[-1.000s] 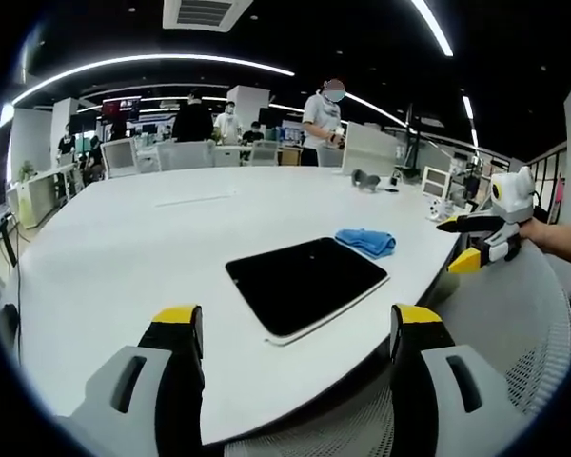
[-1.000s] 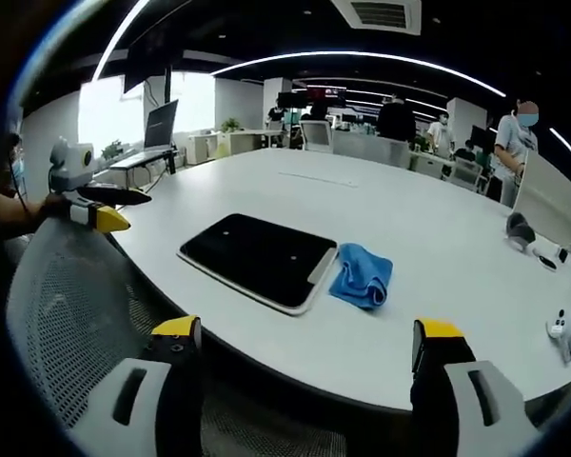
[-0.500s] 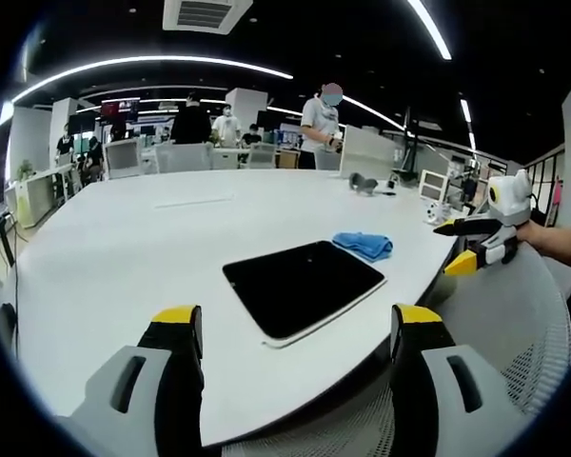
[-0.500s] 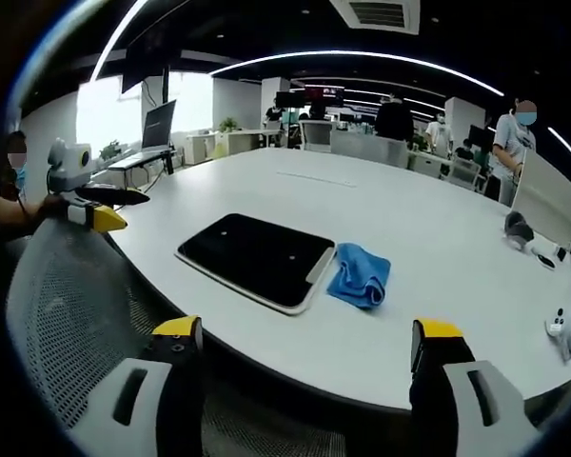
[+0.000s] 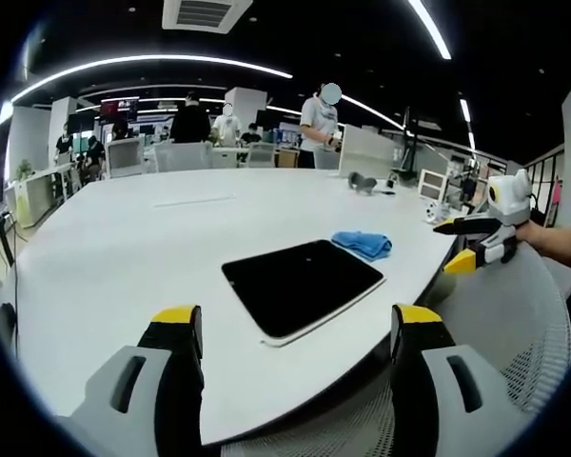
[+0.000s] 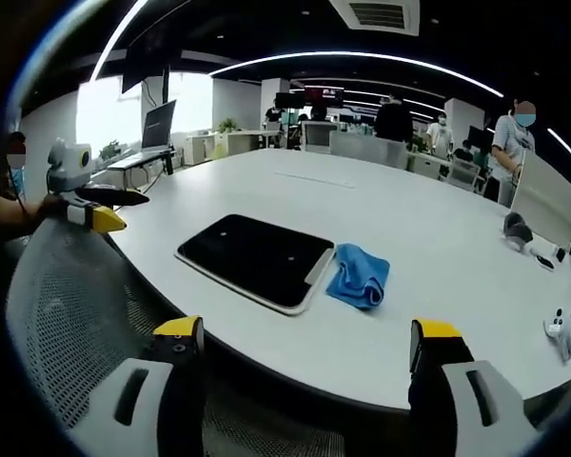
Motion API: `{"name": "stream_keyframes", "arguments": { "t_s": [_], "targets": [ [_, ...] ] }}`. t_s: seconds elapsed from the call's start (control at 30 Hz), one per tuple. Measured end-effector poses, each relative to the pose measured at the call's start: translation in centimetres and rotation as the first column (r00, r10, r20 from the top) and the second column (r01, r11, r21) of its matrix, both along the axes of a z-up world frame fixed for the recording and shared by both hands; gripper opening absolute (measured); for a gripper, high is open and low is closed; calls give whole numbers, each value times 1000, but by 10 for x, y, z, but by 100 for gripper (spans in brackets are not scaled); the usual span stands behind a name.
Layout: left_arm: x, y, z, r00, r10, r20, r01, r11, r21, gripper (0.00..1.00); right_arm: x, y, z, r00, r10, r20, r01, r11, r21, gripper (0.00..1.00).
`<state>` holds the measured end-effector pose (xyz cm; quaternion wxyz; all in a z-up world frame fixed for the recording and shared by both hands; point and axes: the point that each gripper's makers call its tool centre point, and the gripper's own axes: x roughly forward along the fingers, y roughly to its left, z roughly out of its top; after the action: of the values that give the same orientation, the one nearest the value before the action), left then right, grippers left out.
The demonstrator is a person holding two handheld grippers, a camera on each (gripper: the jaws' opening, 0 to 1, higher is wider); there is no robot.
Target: Wipe the mirror surface with the cleaning cloth until all visible marks leave the cleaned area.
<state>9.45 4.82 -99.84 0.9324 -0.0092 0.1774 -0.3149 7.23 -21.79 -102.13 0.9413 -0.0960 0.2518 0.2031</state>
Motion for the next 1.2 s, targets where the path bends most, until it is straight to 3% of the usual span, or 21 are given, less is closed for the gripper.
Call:
{"name": "stream_keyframes", "arguments": {
  "t_s": [1.2],
  "targets": [
    [0,-1,1,1000,-5,0,5,1000,-10,79,-2,2,1,1000,4,-12,-4,1000,-4,85]
  ]
}}
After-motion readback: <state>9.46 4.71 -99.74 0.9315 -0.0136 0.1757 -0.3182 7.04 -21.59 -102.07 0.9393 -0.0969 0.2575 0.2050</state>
